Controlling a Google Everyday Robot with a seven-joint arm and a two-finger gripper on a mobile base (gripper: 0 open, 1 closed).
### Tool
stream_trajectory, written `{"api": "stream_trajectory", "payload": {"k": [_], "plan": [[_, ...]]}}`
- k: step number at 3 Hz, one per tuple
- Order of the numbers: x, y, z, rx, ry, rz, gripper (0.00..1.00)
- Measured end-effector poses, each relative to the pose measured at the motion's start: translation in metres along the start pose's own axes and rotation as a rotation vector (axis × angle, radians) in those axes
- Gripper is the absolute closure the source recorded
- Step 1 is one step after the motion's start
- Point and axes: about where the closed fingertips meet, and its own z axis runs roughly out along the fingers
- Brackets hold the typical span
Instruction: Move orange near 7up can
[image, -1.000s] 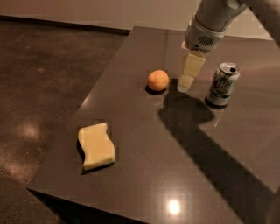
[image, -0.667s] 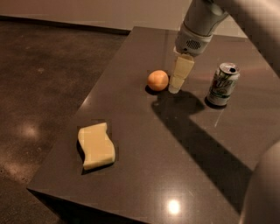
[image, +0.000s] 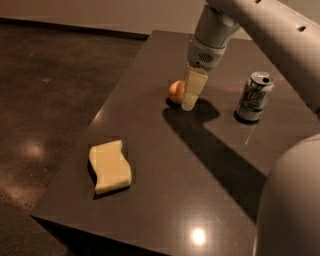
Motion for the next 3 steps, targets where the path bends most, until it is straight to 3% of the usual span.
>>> {"api": "stream_trajectory", "payload": {"k": [2,3], "plan": [[-0.016,-0.001,0.022,-0.027,0.037,-0.027,0.00],[-0.017,-0.005,0.029,-0.033,0.064,-0.032,0.18]]}}
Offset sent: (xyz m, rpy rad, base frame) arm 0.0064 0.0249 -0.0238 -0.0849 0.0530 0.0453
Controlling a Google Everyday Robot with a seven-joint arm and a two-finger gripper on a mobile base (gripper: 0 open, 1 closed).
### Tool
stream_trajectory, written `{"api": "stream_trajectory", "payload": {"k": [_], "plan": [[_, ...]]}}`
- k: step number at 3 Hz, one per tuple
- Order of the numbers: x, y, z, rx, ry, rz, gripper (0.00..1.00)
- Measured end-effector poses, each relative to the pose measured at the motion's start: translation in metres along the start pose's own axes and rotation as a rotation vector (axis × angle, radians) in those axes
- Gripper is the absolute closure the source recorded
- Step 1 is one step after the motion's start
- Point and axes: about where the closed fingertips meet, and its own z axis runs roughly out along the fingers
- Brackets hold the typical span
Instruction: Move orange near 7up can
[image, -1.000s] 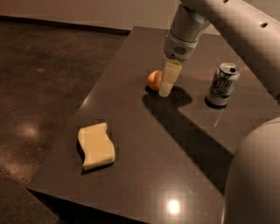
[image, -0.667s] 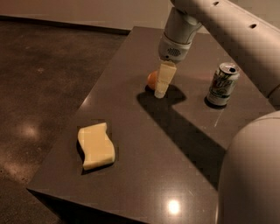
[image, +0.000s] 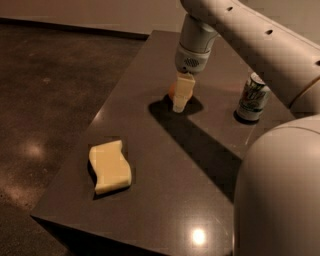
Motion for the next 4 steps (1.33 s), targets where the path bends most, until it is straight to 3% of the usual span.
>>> {"api": "stream_trajectory", "payload": {"k": [2,3,4], "plan": [[0.003,-0.004,-0.007,0.013,0.021,-0.001,0.65],[0.017,-0.008,-0.020,0.032,0.041,0.021,0.88],[0.044,-0.016,-0.033,0.049,0.079,0.067,1.00]]}}
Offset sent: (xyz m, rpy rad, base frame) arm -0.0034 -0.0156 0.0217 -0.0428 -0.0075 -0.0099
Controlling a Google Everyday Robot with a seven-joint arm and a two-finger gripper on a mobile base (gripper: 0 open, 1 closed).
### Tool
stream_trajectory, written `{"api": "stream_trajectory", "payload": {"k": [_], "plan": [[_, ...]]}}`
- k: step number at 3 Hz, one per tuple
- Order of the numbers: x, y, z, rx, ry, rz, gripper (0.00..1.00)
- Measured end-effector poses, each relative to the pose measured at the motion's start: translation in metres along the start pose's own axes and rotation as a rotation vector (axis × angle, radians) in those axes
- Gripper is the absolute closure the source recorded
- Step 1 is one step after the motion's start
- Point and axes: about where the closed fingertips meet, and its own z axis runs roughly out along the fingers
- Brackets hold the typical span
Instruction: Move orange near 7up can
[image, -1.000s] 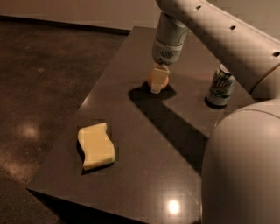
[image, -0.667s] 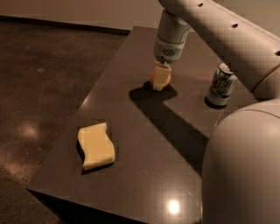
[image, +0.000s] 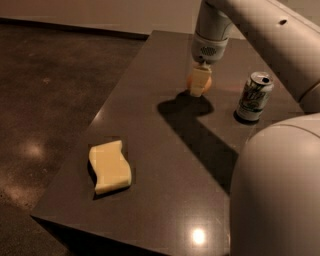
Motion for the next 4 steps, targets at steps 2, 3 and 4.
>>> {"api": "stream_trajectory", "payload": {"k": [2,3,4], "plan": [[0.056,-0.009,0.001,-0.004,0.065,0.100,1.00],[0.074,-0.007,0.009,-0.024,0.077,0.133,1.00],[0.086,-0.004,0.014,-0.043,0.078,0.164,1.00]]}}
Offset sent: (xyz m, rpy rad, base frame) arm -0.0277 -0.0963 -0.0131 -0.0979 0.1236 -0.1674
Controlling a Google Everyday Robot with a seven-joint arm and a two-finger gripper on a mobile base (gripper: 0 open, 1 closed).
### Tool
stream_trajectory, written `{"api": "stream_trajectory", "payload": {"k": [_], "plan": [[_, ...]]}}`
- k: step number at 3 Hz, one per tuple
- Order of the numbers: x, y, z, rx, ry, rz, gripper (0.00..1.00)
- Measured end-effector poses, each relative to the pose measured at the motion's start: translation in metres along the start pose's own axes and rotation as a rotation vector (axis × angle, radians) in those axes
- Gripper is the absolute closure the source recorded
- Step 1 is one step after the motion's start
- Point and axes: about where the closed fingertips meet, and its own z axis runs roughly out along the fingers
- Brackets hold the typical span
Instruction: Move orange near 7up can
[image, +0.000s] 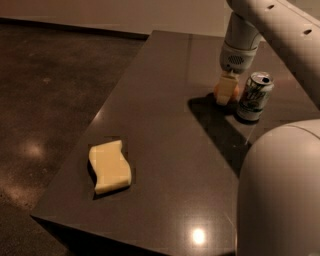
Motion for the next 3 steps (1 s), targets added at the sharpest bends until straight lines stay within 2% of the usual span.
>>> {"api": "stream_trajectory", "payload": {"k": [1,3], "plan": [[0.0088,0.0004,0.0017,-0.011,0.001,0.031,0.87],[0.0171,0.0001,0.0003,-0.024,-0.004,0.068,0.39]]}}
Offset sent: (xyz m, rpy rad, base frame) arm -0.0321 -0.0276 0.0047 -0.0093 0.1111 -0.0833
